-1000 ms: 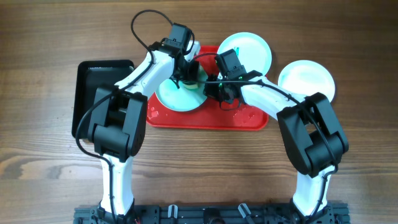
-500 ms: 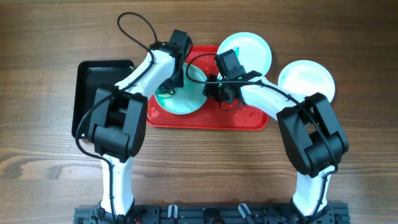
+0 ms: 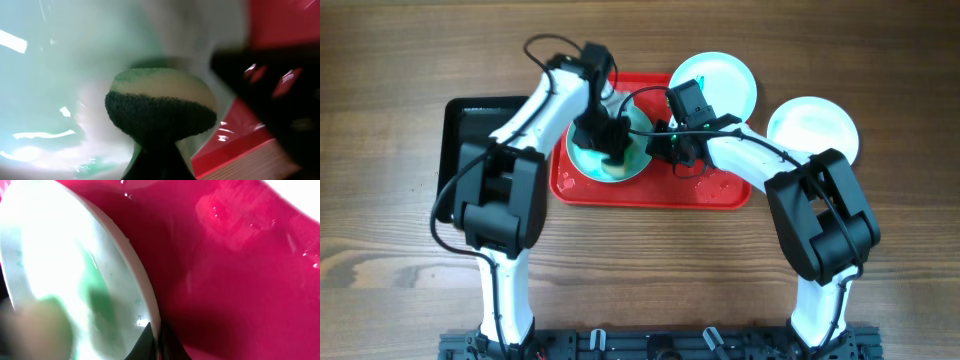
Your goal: Clean dirty plates on tray and stack at the side
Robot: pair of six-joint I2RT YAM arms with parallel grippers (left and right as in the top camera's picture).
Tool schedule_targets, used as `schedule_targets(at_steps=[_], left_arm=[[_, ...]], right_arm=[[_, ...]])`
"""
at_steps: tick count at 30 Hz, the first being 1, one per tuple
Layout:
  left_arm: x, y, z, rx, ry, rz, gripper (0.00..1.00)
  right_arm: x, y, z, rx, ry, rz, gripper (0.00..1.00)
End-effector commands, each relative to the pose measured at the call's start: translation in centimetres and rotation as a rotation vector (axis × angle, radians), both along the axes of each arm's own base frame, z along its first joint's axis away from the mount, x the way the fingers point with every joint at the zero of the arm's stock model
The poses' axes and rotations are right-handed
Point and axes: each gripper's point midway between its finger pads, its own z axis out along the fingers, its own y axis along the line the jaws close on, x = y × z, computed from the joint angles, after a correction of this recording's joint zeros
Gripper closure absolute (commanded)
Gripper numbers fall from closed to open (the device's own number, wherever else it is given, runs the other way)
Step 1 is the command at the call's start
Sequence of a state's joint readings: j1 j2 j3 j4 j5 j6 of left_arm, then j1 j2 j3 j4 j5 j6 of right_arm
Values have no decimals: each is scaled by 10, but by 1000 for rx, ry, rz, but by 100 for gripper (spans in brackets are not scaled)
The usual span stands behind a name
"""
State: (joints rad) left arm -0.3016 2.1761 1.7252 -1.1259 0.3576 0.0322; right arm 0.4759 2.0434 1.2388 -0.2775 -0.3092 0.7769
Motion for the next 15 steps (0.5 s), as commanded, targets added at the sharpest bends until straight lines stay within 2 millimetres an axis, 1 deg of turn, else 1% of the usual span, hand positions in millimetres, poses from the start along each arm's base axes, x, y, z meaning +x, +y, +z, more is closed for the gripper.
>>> schedule_targets(at_steps=[1, 3, 5, 6, 7, 10, 12, 15], left_arm=[[52, 23, 88, -118, -191, 182, 96], [64, 39, 109, -133, -240, 252, 96], [71, 52, 118, -141, -260, 308, 96], [72, 58, 119, -140, -258, 332, 96], [72, 62, 119, -138, -253, 342, 96], [72, 70, 111, -113, -240, 359, 96], [72, 77, 106, -68, -242, 367, 96], [72, 78, 103, -59, -241, 367, 96]], right_arm=[[-10, 2, 6, 19, 1, 69, 96], [-11, -2, 17, -7, -27, 93, 96], [-13, -18, 28, -88, -55, 86, 96], [-13, -29, 37, -146, -81, 85, 96], [-14, -35, 43, -181, -98, 84, 96], [-12, -59, 76, -316, -203, 82, 96], [-10, -77, 107, -457, -322, 80, 96], [-8, -91, 137, -638, -453, 69, 96]])
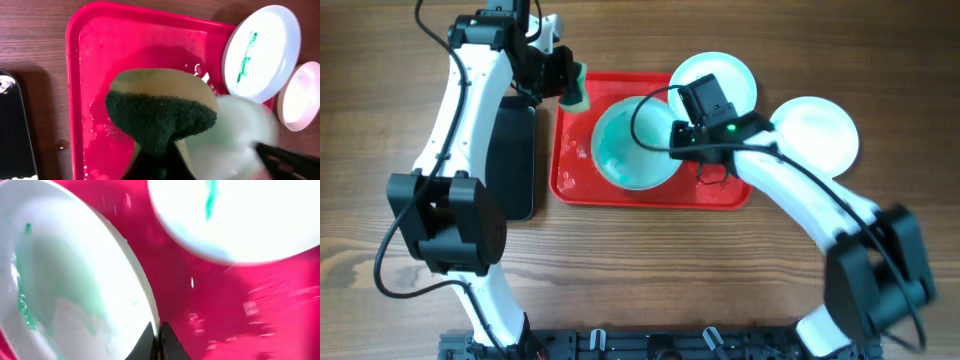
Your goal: Clean dirty plates on tray and stack at the side
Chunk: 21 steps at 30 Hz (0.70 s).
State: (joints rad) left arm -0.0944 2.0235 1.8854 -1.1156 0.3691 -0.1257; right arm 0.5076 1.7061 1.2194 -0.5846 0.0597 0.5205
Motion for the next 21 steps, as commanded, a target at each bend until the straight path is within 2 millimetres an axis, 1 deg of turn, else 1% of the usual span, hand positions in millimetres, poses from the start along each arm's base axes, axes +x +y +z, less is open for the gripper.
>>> schedule_targets(at_steps=[1, 5, 6, 8, 9, 13, 15, 18, 21], left_arm=[[0, 2, -9, 22, 21, 19, 96], [-1, 2, -13, 23, 32, 19, 96], [-1, 2, -14, 24, 34, 19, 96], [-1, 2, -14, 24, 34, 19, 96], [-1, 2, -14, 24, 34, 19, 96], [-1, 2, -14, 24, 36, 19, 96], [-1, 2, -14, 24, 36, 20, 96], [-1, 2, -14, 23, 37, 23, 96], [-1, 5, -15, 32, 45, 51, 96]], right_arm=[[11, -28, 51, -320, -261, -3, 96], [8, -28, 79, -604, -423, 9, 96], [7, -27, 85, -652, -452, 9, 96], [3, -22, 105, -802, -541, 19, 96], [2, -19, 112, -848, -570, 29, 96], [0, 2, 131, -958, -645, 109, 96], [-3, 13, 147, -1009, -698, 117, 96], [-7, 25, 163, -1055, -747, 131, 96], [-9, 30, 174, -1114, -762, 156, 96]])
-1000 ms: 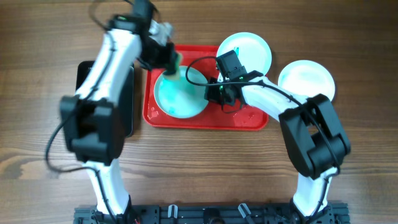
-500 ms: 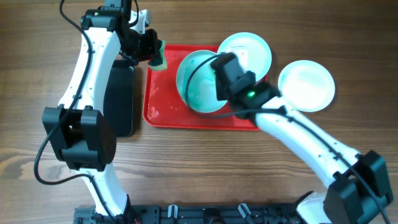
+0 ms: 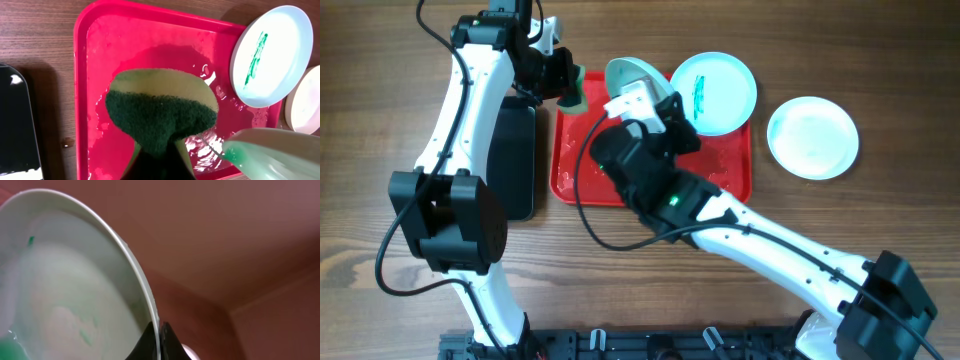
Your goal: Clean dirty plates on tray and stack at the side
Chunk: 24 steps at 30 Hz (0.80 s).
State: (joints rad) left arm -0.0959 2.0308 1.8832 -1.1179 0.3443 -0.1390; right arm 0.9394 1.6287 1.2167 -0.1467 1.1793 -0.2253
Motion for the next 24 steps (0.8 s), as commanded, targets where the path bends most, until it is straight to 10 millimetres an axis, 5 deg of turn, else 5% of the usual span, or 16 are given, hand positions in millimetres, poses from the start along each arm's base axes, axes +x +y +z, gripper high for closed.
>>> schedule_targets(at_steps=[1, 11, 24], left_arm=[[0, 3, -9, 16, 29, 36, 96], [-1, 3, -10, 17, 33, 35, 96], [-3, 3, -10, 18, 42, 35, 96]], right_arm=[[-5, -6, 13, -208, -2, -45, 96], [-6, -5, -2, -148, 0, -36, 96], [-14, 23, -96, 334, 355, 144, 96]])
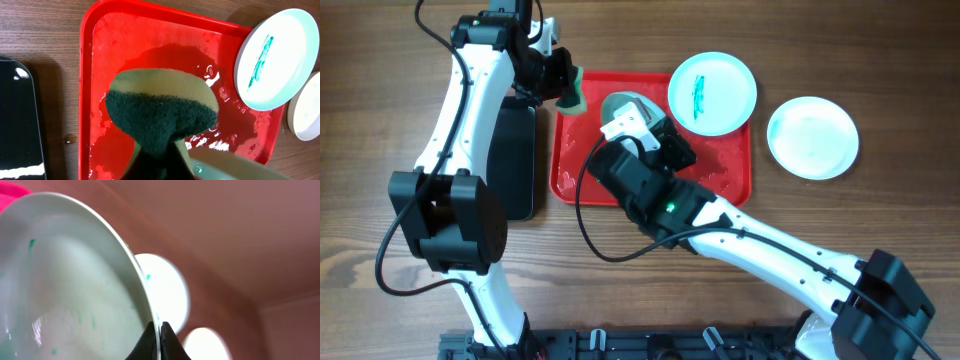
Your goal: Clean dirty plates on tray and stack at the side
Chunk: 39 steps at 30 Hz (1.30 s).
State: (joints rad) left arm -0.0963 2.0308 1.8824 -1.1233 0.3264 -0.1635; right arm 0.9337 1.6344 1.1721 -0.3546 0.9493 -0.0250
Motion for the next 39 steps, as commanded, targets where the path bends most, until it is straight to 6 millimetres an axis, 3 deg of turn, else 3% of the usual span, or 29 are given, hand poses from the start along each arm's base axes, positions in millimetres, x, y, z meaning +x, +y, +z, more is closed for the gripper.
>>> schedule_targets(at_steps=[1, 5, 11, 18, 20, 24, 30, 39], left_arm=[[-3, 0, -9, 6, 32, 8, 96], [-5, 0, -9, 7, 38, 7, 96], [-5, -2, -10, 10, 35, -6, 96], [-5, -17, -12, 84, 6, -43, 96], [-5, -22, -13, 103, 2, -54, 96], [-9, -30, -20, 150, 0, -77, 96], [-24, -38, -58, 177, 56, -41, 96], [-50, -61, -113, 181, 85, -87, 96]], right_arm=[[1, 15, -39, 315, 201, 17, 96], [0, 17, -67, 522, 459, 78, 96], [1, 5, -94, 796, 748, 82, 96], [1, 20, -161, 1011, 951, -138, 96], [3, 20, -173, 1031, 962, -184, 96], [11, 16, -184, 1058, 929, -278, 96], [29, 2, -187, 1064, 814, -380, 96], [30, 3, -187, 1062, 810, -375, 96]])
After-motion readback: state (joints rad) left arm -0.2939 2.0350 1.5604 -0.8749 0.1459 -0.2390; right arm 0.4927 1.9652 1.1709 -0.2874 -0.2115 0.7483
